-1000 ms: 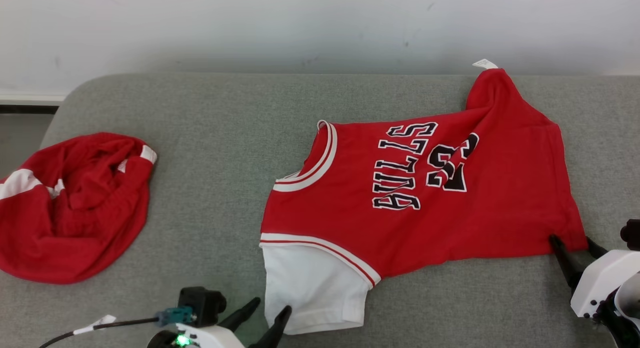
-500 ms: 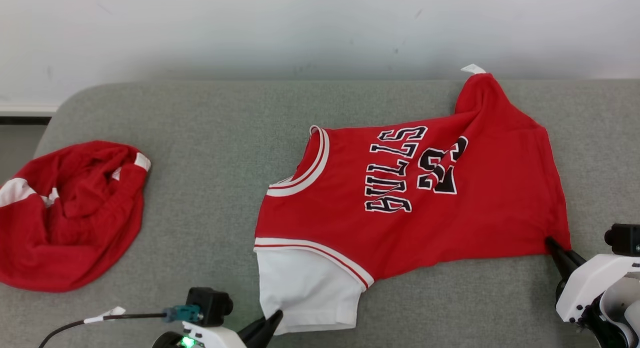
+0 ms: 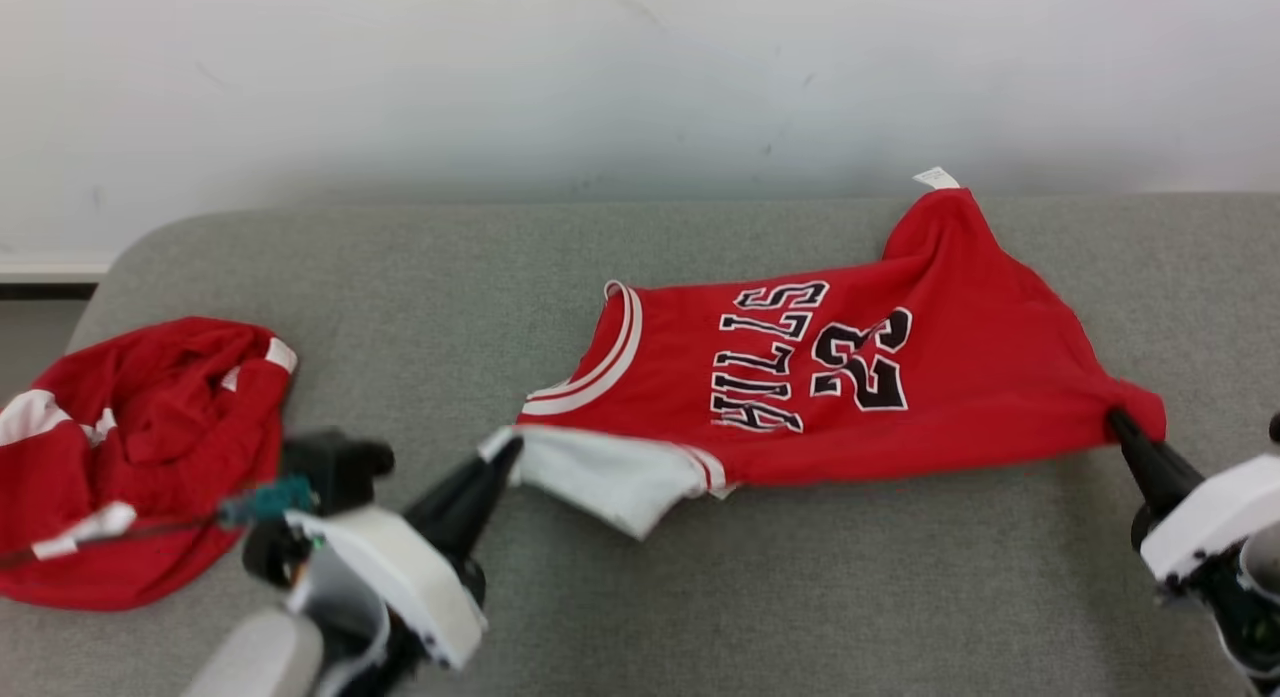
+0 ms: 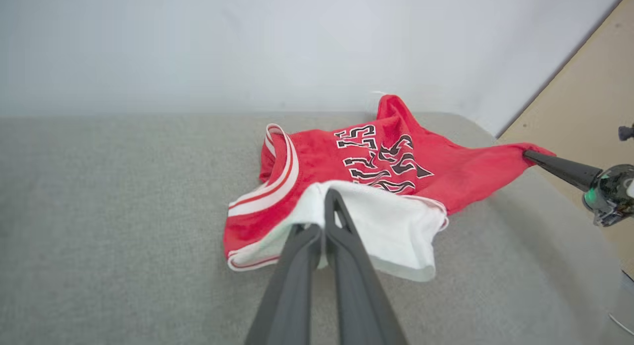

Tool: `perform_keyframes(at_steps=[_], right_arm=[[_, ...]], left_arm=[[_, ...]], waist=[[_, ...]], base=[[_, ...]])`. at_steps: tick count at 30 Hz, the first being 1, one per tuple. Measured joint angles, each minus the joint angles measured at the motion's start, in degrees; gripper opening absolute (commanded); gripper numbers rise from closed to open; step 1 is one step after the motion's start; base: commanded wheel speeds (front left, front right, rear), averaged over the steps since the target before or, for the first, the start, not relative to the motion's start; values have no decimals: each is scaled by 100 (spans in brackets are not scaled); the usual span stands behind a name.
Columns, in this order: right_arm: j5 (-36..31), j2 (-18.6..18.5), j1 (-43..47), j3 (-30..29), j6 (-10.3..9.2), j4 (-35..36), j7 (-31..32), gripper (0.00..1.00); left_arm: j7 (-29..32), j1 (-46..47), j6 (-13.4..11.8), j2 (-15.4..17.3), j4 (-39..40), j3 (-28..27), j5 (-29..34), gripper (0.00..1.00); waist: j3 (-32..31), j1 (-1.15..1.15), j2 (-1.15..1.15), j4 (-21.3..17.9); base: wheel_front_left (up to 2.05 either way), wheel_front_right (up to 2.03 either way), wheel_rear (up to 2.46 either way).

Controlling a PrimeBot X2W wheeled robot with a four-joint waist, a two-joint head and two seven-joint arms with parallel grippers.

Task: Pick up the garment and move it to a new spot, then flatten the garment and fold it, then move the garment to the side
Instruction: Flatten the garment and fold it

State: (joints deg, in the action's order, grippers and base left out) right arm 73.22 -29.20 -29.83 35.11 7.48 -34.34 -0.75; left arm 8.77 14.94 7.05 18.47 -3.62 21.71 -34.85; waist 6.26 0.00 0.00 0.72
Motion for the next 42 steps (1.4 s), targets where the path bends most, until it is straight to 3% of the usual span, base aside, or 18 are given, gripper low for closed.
perform_keyframes(at_steps=[10, 23, 34, 42], right_arm=[[482, 248, -1673, -172, 0, -70, 644, 0], [355, 822, -4367, -495, 0, -823, 147, 0], [85, 1103, -5991, -600, 0, -1760, -468, 0], [112, 1038, -6484, -569, 0, -1806, -579, 0]], left_arm=[[-32, 2721, 33, 303, -1118, -103, -205, 0], [-693, 5996, 48, 466, -3208, 446, -280, 0], [-1376, 7880, 49, 205, -4640, 727, -433, 0], [-1652, 8688, 49, 121, -5076, 1010, -564, 0]], waist=[[685, 0, 0, -174], [1632, 2, 0, -332], [1762, 1, 0, -287], [1625, 0, 0, -270]], base=[[0, 0, 0], [0, 0, 0], [0, 0, 0], [0, 0, 0]])
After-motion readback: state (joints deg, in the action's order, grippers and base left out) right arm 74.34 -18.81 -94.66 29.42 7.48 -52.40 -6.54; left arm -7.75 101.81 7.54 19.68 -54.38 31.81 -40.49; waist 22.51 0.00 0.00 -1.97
